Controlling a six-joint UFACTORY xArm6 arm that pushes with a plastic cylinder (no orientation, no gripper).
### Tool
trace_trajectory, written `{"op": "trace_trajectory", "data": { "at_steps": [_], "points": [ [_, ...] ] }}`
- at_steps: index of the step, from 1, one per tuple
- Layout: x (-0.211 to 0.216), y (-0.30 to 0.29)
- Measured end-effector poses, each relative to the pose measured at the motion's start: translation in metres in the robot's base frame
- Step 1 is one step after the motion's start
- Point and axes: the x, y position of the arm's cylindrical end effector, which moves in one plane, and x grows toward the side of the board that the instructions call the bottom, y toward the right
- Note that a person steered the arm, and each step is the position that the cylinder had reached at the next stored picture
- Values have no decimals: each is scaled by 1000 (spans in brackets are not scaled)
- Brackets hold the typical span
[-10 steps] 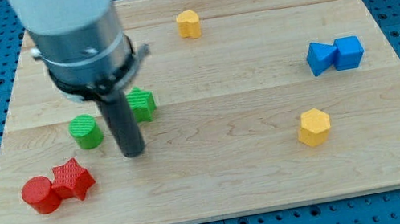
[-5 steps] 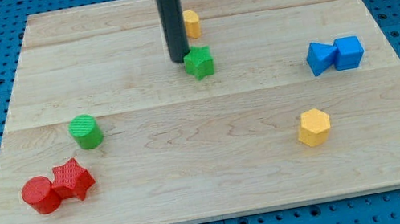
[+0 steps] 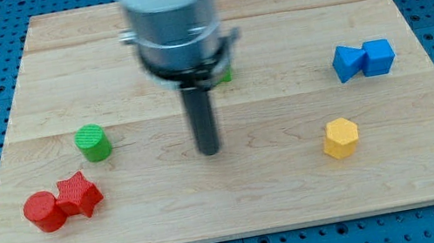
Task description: Move the green star to the bottom of the yellow heart
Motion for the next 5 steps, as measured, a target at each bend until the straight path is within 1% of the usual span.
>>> {"op": "trace_trajectory", "data": {
  "at_steps": [1,2,3,4,5],
  "points": [
    [-7,35],
    [-8,30],
    [-52,19],
    [-129,19],
    [-146,19]
  ]
}}
